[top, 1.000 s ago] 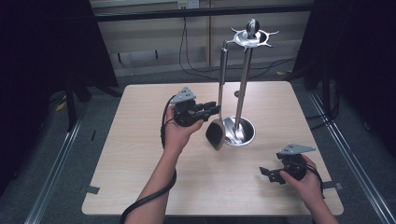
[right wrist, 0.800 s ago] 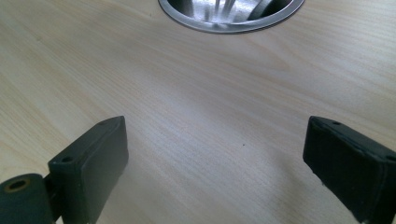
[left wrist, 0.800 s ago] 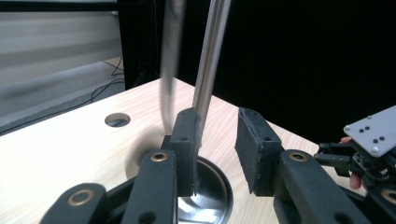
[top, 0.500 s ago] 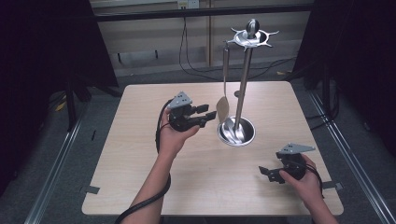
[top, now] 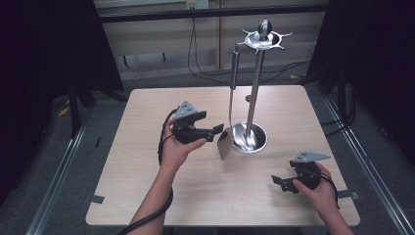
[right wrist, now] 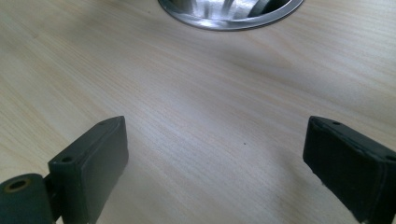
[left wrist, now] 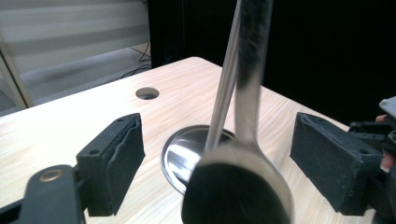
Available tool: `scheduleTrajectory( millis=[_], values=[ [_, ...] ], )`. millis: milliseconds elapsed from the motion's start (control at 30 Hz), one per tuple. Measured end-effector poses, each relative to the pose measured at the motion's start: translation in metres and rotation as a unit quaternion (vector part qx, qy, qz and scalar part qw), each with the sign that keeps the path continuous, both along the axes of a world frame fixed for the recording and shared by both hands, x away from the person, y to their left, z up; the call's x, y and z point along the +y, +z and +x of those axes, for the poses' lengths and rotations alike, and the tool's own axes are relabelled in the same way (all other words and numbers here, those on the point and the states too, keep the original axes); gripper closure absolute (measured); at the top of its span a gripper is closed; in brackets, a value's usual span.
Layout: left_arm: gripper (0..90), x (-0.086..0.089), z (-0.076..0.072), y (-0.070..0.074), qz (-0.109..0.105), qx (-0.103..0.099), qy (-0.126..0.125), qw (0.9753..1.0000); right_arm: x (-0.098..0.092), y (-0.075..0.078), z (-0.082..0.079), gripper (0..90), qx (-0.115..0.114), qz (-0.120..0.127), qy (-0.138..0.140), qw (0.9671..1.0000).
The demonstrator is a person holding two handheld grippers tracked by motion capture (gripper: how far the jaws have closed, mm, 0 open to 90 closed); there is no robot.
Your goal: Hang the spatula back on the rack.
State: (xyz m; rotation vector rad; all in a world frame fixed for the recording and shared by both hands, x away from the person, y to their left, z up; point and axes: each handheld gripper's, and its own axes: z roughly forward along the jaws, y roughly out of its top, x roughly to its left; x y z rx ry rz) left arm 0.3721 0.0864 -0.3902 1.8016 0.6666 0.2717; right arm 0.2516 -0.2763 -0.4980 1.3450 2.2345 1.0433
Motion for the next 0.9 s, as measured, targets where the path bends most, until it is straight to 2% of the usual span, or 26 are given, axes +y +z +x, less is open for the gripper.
scheduleTrajectory(
  millis=[100,167,200,333,367,500,733,900],
  values=[
    [14.7,0.005,0.000,-0.004,0.009,0.001,0.007,0.9999,-0.002,0.001,-0.003,6.4,0.002,-0.004,-0.003,1.0000],
    [14.2,0.006,0.000,-0.004,0.004,0.003,0.007,1.0000,-0.002,0.001,-0.003,6.4,0.001,-0.004,-0.002,1.0000],
    [14.2,0.007,0.000,-0.004,0.011,0.003,0.012,0.9999,-0.002,0.002,-0.003,6.4,-0.002,-0.002,-0.006,1.0000],
    [13.8,0.013,-0.001,-0.007,0.008,0.006,0.017,0.9998,-0.002,0.002,-0.003,6.4,-0.001,-0.005,-0.004,1.0000],
    [13.7,0.017,-0.002,-0.009,0.014,0.008,0.024,0.9996,-0.002,0.002,-0.003,6.4,-0.001,-0.005,-0.004,1.0000],
    [13.1,0.024,-0.003,-0.013,0.016,0.012,0.026,0.9995,-0.002,0.002,-0.003,6.4,0.000,-0.003,-0.006,1.0000],
    [12.8,0.037,-0.006,-0.022,0.002,0.022,0.040,0.9989,-0.001,0.001,-0.002,6.4,-0.001,-0.005,-0.001,1.0000],
    [12.6,0.046,-0.008,-0.029,0.010,0.028,0.048,0.9984,0.000,0.001,-0.002,6.4,-0.003,-0.003,-0.002,1.0000]
  ],
)
